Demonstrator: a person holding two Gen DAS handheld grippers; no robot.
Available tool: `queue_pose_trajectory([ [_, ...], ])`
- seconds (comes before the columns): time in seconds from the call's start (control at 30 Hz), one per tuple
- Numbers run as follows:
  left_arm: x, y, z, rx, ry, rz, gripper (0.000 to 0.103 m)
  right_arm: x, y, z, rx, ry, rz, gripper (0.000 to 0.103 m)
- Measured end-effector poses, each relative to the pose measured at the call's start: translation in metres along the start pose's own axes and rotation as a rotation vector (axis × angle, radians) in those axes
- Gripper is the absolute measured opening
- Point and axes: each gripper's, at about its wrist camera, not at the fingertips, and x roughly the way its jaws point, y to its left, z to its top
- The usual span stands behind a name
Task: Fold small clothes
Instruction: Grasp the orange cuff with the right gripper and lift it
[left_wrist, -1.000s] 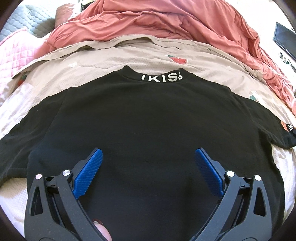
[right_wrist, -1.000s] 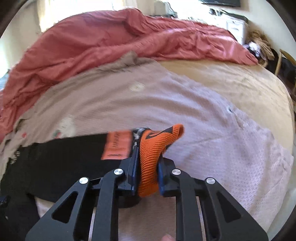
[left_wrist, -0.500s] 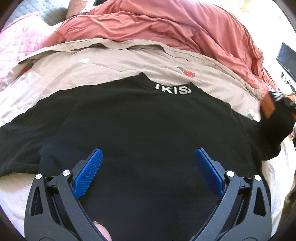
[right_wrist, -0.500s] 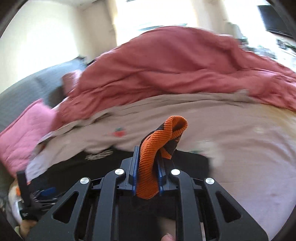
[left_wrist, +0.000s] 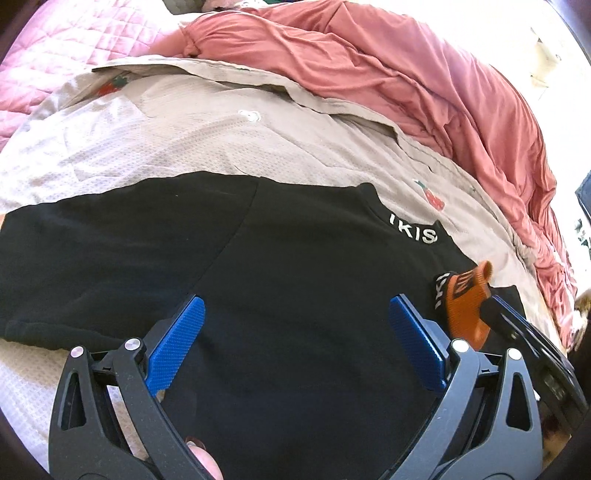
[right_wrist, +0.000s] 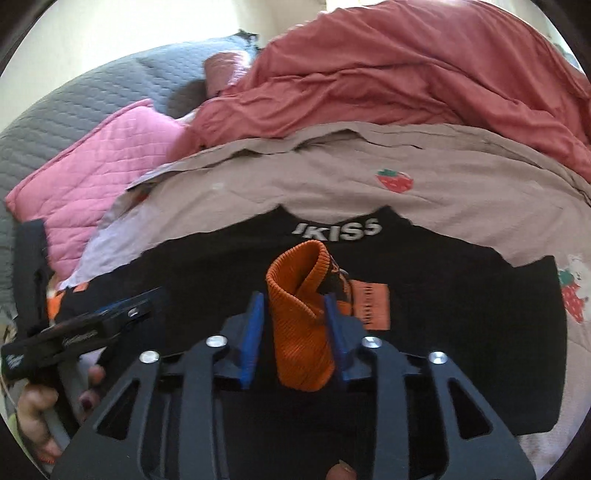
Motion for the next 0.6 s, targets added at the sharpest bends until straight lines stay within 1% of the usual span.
queue_pose_trajectory([
  [0.07,0.001,-0.003,-0.001,0.007,0.002,-0.011,0.094,-0.008,-0.001,0.003,0.007,-0.022,0.005,0.042],
  [0.17,0.001,-0.012,-0.004,0.041,0.003,-0.032,0.094,-0.032,-0.014,0.005,0.044,-0.074,0.025,0.049],
  [0.23,0.003,-0.019,-0.007,0.061,0.011,-0.059,0.094,-0.043,-0.021,0.003,0.043,-0.092,-0.016,0.054],
  [0.3,0.007,-0.025,-0.010,0.061,0.030,-0.106,0.093,-0.049,-0.033,0.000,0.052,-0.092,-0.087,0.055],
  [0.33,0.010,-0.028,-0.011,0.052,0.046,-0.145,0.091,-0.052,-0.042,-0.004,0.068,-0.088,-0.121,0.056],
  [0.37,0.014,-0.031,-0.012,0.042,0.066,-0.189,0.086,-0.055,-0.048,-0.007,0.083,-0.084,-0.143,0.057],
  [0.4,0.016,-0.034,-0.014,0.038,0.078,-0.213,0.083,-0.056,-0.055,-0.012,0.098,-0.081,-0.156,0.058],
  [0.47,0.025,-0.044,-0.018,0.024,0.124,-0.286,0.072,-0.061,-0.066,-0.022,0.132,-0.076,-0.171,0.059],
  [0.5,0.032,-0.050,-0.020,0.016,0.151,-0.320,0.069,-0.065,-0.073,-0.028,0.152,-0.073,-0.178,0.059],
  [0.53,0.036,-0.054,-0.022,0.008,0.168,-0.333,0.065,-0.070,-0.078,-0.032,0.169,-0.078,-0.183,0.059],
  [0.57,0.044,-0.061,-0.024,-0.003,0.197,-0.335,0.065,-0.074,-0.082,-0.035,0.187,-0.084,-0.186,0.059],
  [0.6,0.048,-0.065,-0.026,-0.005,0.199,-0.318,0.064,-0.079,-0.087,-0.039,0.208,-0.091,-0.187,0.059],
])
